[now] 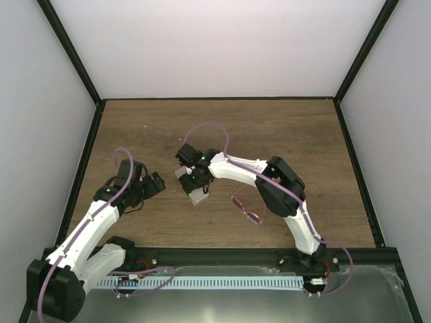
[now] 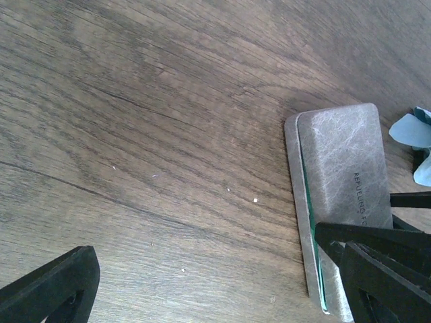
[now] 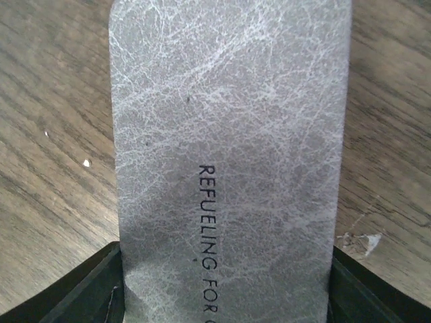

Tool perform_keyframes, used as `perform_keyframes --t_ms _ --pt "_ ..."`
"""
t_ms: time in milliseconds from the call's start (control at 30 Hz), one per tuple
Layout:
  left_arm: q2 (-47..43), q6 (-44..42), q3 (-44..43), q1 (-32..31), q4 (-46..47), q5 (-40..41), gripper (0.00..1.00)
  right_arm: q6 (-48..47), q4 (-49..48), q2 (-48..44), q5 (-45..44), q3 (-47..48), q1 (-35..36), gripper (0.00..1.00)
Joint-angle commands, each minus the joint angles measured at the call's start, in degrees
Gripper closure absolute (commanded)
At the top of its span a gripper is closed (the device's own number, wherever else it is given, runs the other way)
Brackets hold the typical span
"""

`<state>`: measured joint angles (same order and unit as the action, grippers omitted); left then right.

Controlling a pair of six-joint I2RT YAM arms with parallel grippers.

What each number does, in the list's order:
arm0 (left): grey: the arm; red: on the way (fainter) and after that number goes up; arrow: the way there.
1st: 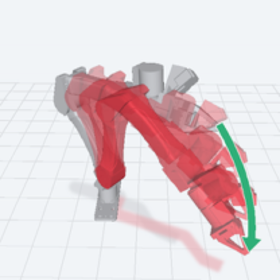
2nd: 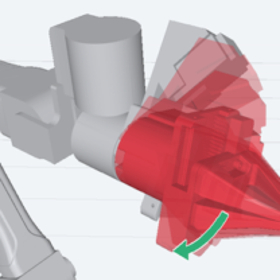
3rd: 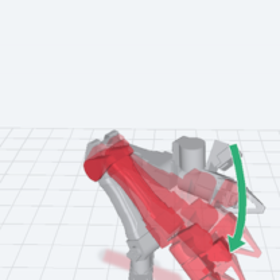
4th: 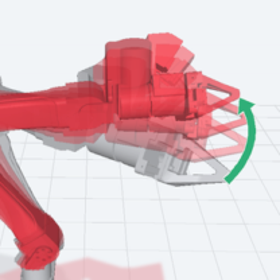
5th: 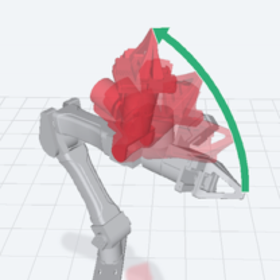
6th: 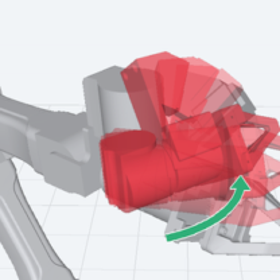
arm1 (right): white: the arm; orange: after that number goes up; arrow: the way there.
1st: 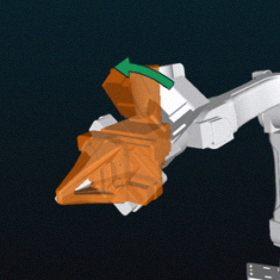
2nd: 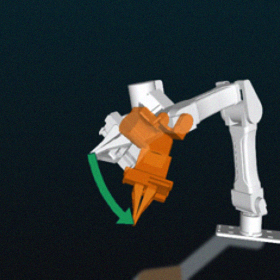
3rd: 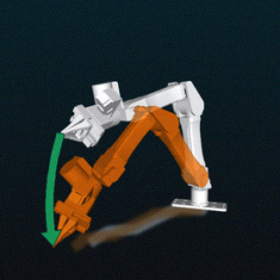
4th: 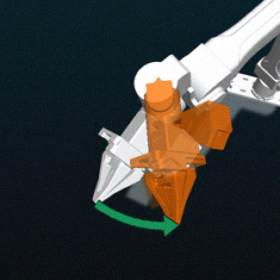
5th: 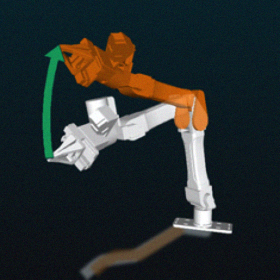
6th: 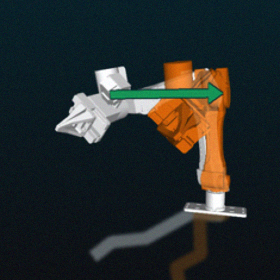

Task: Organize the sunglasses
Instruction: Pick up the sunglasses case from the center of the board, then open the sunglasses case.

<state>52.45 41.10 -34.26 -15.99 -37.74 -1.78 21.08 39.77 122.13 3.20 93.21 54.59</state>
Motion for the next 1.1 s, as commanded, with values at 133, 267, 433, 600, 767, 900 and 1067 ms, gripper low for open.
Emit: perform_keyframes --t_ms 133,267,433,600,767,900,1067 --pt "0.54 -3.31 -0.25 0.31 5.16 -5.80 0.00 3.31 0.37 -4.00 -0.62 5.47 -0.44 0.48" --pt "-0.85 -2.67 -0.30 0.28 15.83 -19.32 0.00 6.28 -2.42 -9.12 3.79 3.99 -2.67 0.46" --pt "-0.31 -1.38 -2.69 0.17 21.64 -24.57 0.00 11.39 -7.87 -15.29 12.09 0.14 -7.07 0.46" --pt "0.84 0.91 -4.22 0.17 24.92 -27.99 0.00 13.89 -11.06 -18.82 18.24 -1.94 -10.76 0.46" --pt "2.62 -0.70 -4.31 0.17 28.38 -31.78 0.00 15.39 -14.23 -21.20 22.75 -4.09 -12.57 0.46" --pt "4.61 -2.98 -5.30 0.17 29.00 -33.34 0.00 15.47 -13.91 -21.25 23.85 -4.48 -12.58 0.46" --pt "7.02 -4.52 -5.29 0.17 27.34 -31.36 0.00 16.08 -14.29 -21.83 24.42 -5.04 -12.58 0.46"
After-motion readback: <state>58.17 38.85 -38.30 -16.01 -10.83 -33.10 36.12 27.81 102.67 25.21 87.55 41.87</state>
